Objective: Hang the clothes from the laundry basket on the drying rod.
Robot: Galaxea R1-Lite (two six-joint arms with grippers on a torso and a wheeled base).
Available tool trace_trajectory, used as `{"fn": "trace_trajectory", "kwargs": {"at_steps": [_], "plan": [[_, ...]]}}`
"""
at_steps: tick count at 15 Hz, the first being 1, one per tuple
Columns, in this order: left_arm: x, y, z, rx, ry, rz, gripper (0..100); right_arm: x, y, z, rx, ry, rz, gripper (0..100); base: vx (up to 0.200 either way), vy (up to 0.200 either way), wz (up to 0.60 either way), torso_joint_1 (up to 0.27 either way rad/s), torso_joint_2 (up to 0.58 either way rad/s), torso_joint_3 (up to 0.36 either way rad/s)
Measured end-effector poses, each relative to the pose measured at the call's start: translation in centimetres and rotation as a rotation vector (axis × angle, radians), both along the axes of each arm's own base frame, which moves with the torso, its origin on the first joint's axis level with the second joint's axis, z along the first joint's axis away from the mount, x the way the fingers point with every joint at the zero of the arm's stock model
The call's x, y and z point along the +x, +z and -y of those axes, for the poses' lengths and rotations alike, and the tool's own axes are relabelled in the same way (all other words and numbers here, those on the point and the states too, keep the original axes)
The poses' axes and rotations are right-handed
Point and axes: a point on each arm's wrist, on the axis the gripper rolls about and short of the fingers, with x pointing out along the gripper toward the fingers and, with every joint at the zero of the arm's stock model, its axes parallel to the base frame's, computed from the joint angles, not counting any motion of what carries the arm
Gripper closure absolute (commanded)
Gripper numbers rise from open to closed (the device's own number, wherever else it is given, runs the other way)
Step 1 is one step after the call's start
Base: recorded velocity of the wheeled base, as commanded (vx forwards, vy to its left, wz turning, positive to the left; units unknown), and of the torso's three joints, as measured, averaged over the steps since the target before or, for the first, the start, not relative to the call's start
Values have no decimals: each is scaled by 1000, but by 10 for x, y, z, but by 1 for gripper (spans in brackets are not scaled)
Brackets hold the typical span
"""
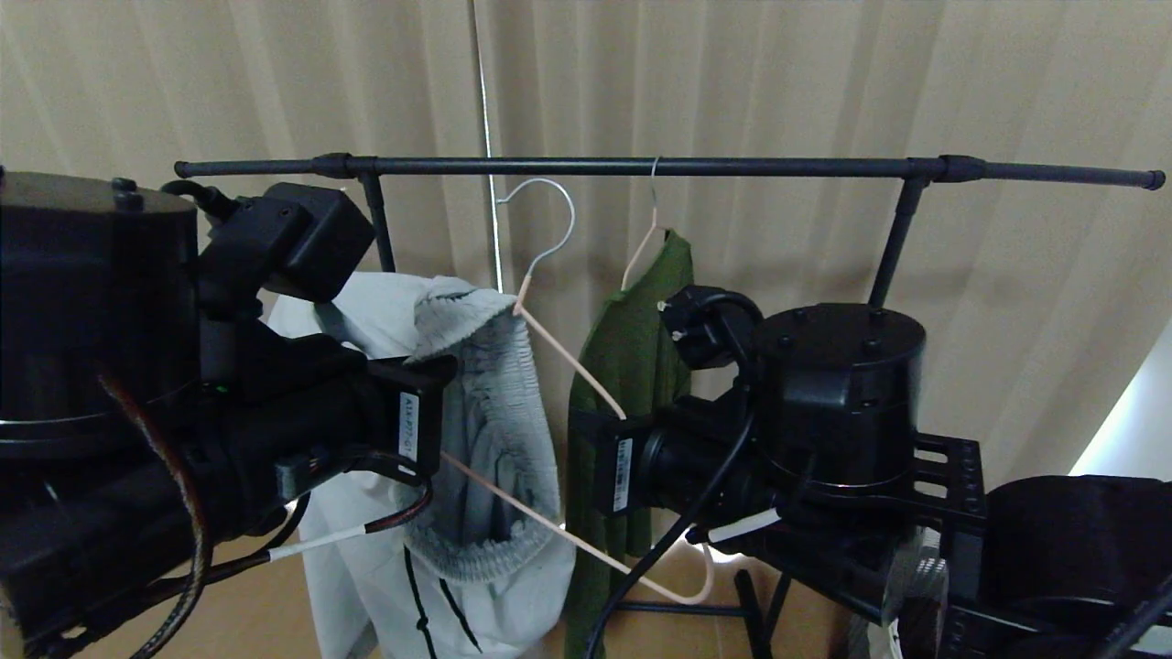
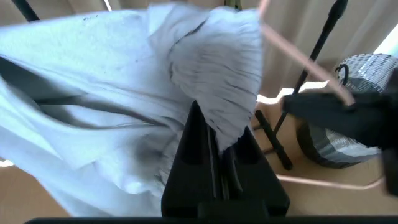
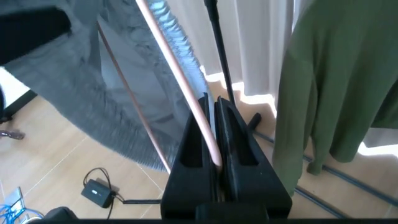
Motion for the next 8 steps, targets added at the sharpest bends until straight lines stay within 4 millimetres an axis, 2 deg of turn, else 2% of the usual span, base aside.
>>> {"fn": "trace_trajectory", "kwargs": {"at_steps": [3, 8], "plan": [[-4, -2, -3, 1, -12, -2, 0, -3, 10, 4, 38, 6, 51, 100, 0, 0, 0, 0, 0, 0], [-16, -6, -12, -15, -100, -20, 0, -7, 11, 11, 22, 22, 137, 100, 0, 0, 0, 0, 0, 0]]}}
